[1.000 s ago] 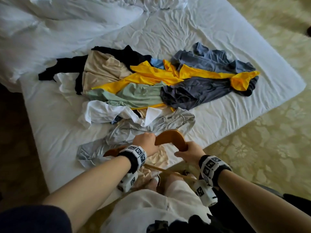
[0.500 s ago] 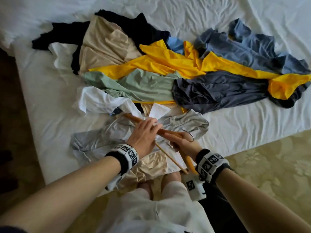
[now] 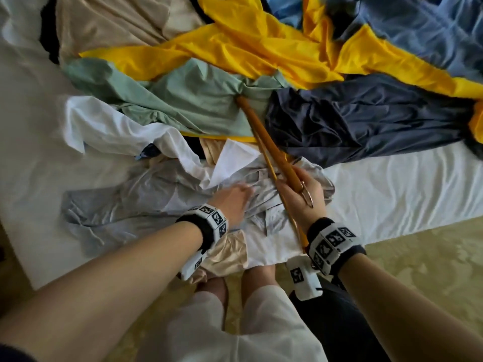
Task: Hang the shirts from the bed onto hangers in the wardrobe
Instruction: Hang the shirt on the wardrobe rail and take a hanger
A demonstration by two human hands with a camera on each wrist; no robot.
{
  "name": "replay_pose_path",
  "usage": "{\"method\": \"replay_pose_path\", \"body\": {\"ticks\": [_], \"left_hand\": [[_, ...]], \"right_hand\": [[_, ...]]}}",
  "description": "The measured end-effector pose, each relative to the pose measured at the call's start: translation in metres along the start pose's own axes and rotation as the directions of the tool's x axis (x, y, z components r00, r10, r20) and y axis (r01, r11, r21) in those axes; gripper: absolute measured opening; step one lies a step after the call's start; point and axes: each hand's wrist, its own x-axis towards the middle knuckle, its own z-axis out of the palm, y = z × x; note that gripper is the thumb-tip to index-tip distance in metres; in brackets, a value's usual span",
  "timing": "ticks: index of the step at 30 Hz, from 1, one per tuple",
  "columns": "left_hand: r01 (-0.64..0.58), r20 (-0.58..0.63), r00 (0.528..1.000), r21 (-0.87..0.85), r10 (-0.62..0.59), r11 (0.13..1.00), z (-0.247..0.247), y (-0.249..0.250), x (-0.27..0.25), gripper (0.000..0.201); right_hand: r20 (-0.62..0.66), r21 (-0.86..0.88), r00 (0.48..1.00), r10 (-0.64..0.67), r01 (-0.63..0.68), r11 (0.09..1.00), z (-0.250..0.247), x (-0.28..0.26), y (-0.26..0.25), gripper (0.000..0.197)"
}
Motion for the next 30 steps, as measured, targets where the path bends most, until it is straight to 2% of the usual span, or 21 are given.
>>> {"method": "replay_pose_path", "body": {"ticks": [3,6,8,11,13,15,17,20,24,27,30], "left_hand": [[0.009,0.009,1.0,0.003,-0.009,1.0,0.005,-0.004,0.017,0.056],[0.09,-0.064,0.994,0.056,-0.087,0.994,0.009,0.001,0.025,0.04],[0.148,-0.08,0.987,0.126,-0.138,0.981,0.009,0.005,0.027,0.029],[0.215,-0.062,0.977,0.28,-0.206,0.936,0.007,0.007,0.026,0.038],[0.208,-0.041,0.977,0.392,-0.209,0.896,0.004,0.006,0.023,0.039],[0.174,-0.016,0.981,0.5,-0.192,0.849,-0.002,0.005,0.018,0.028],[0.144,-0.003,0.985,0.567,-0.173,0.811,-0.012,0.003,0.01,0.023],[0.139,-0.024,0.988,0.601,-0.156,0.787,-0.027,-0.003,-0.005,0.033],[0.082,-0.105,0.994,0.497,-0.035,0.864,-0.051,-0.002,-0.034,0.022],[0.043,-0.182,0.983,0.221,-0.002,0.974,-0.075,0.005,-0.063,0.03],[0.01,-0.195,0.981,0.033,-0.003,0.999,-0.104,0.014,-0.1,0.034]], "right_hand": [[0.023,0.013,0.999,-0.047,0.047,0.999,-0.001,0.004,0.005,0.021],[0.006,-0.004,0.998,-0.069,0.07,0.998,-0.007,0.007,0.003,0.032],[-0.008,-0.012,0.996,-0.088,0.088,0.996,-0.011,0.009,0.0,0.026],[0.005,-0.018,0.994,-0.114,0.114,0.993,-0.015,0.008,-0.004,0.014],[0.04,-0.008,0.993,-0.108,0.109,0.994,-0.015,0.008,-0.003,0.027],[0.092,0.004,0.992,-0.081,0.081,0.997,-0.013,0.008,0.001,0.04],[0.146,-0.034,0.987,-0.068,0.074,0.997,-0.012,0.008,0.006,0.04],[0.223,-0.1,0.973,-0.063,0.087,0.991,-0.012,0.005,0.008,0.04],[0.282,-0.117,0.953,-0.111,0.149,0.982,-0.009,-0.009,-0.006,0.044],[0.341,-0.114,0.912,-0.228,0.281,0.953,-0.003,-0.025,-0.035,0.051],[0.397,-0.11,0.856,-0.331,0.402,0.909,0.003,-0.037,-0.075,0.05]]}}
